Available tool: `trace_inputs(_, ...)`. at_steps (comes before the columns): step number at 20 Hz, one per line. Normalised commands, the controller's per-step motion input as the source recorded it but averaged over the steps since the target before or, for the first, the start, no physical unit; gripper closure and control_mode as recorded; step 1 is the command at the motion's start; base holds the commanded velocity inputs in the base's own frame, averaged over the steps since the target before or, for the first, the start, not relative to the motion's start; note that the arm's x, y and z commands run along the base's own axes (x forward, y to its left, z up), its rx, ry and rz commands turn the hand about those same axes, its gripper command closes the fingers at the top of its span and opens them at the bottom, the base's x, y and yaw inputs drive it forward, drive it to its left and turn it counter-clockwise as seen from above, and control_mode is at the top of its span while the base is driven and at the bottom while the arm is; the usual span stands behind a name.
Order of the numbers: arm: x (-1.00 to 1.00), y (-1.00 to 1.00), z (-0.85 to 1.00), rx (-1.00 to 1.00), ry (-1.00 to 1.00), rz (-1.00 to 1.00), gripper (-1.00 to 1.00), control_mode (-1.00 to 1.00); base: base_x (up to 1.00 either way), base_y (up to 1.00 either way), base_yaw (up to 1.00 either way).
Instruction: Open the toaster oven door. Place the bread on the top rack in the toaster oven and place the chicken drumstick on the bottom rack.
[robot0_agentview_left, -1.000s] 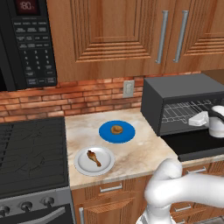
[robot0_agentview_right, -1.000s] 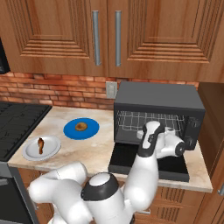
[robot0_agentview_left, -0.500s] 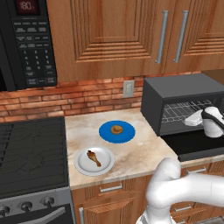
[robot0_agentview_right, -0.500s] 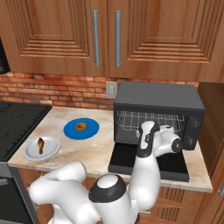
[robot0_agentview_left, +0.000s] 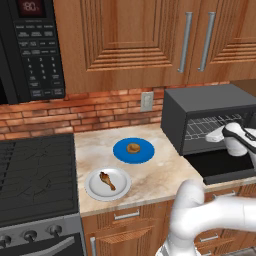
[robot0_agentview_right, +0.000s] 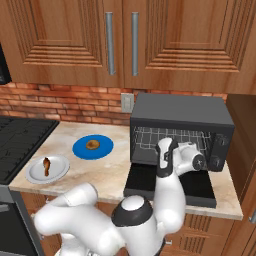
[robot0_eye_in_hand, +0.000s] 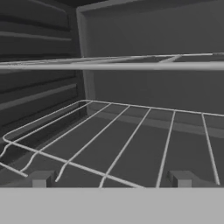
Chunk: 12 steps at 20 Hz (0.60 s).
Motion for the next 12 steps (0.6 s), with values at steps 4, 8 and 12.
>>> trace_inputs(4, 0.29, -0.05, -0.11, 0.00, 0.11, -0.01, -1.00, -1.00, 0.00, 0.00, 0.00)
trace_inputs(8, 0.20, -0.16, -0.15, 0.00, 0.06, 0.00, -1.00, -1.00, 0.00, 0.00, 0.00)
trace_inputs(12, 0.20, -0.13, -0.21, 0.01, 0.06, 0.00, -1.00, -1.00, 0.00, 0.00, 0.00)
